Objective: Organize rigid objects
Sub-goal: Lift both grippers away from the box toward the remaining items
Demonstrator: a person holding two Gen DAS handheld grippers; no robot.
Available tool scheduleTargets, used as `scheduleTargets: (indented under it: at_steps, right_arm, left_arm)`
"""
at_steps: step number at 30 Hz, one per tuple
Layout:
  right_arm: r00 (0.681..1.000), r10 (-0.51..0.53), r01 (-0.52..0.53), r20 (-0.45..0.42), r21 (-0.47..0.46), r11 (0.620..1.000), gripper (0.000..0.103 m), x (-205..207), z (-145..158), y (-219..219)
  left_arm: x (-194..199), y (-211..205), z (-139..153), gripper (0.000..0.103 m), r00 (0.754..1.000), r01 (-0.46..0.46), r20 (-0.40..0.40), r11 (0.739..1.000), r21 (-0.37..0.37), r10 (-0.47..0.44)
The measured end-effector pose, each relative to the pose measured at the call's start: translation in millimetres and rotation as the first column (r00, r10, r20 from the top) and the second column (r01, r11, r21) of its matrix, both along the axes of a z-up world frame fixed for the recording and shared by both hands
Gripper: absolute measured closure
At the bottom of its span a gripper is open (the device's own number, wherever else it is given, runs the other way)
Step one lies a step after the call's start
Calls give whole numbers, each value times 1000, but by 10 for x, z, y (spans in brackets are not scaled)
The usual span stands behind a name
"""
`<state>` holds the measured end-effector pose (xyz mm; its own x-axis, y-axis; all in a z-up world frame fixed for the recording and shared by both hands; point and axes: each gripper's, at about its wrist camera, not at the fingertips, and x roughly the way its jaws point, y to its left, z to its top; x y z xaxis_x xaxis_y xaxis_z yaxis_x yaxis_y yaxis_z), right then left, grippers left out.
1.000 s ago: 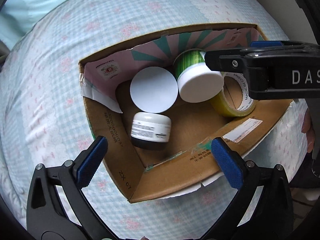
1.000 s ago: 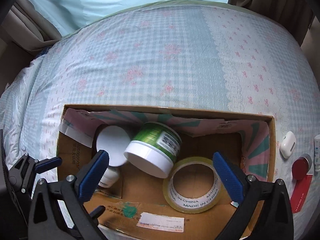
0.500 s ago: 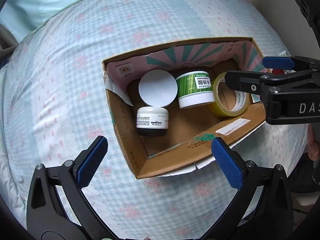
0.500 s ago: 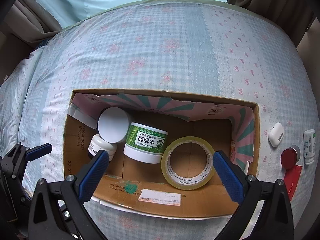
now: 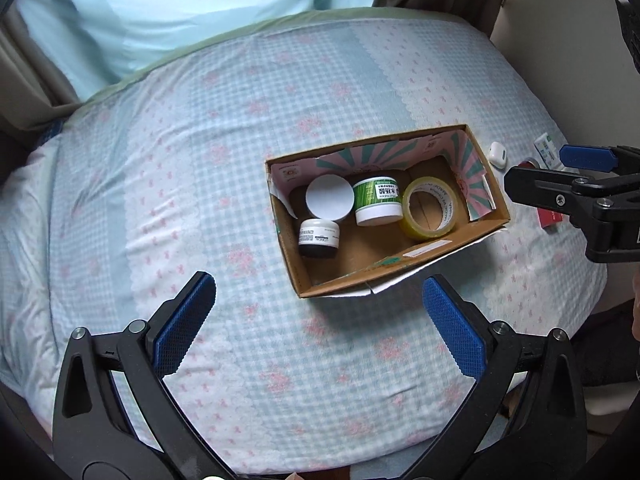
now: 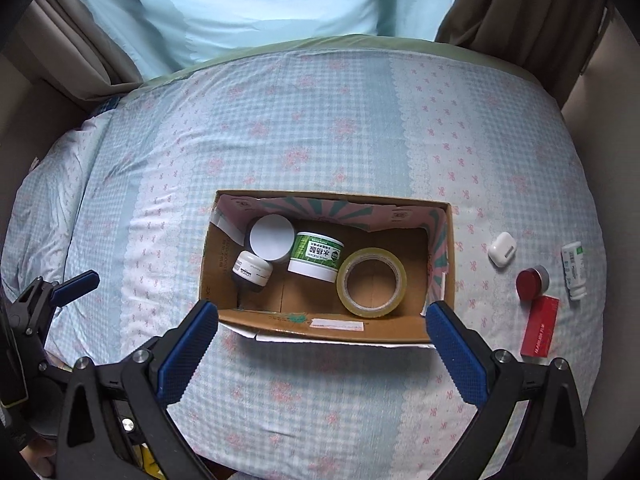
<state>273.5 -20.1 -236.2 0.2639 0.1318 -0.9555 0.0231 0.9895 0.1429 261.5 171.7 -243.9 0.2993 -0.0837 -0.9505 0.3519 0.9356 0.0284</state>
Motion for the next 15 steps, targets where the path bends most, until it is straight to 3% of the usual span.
scheduleTargets:
  at_steps: [9,12,15]
  right_arm:
    - [984,-148,158,96,-98,983,0,-620,592,-573]
    - [977,-195,206,91,-137,969,0,-803,655,-860]
    - [964,-254,262,79,-108,959,0,-986,649,-1224]
  left_arm:
    - [-258,-422,602,0,994,65,88,998,-20,-63]
    - [-322,-675,712,0,991,98,100,994,-44,-93]
    - [-329,-976,745,0,989,124,90,989,-82,-117]
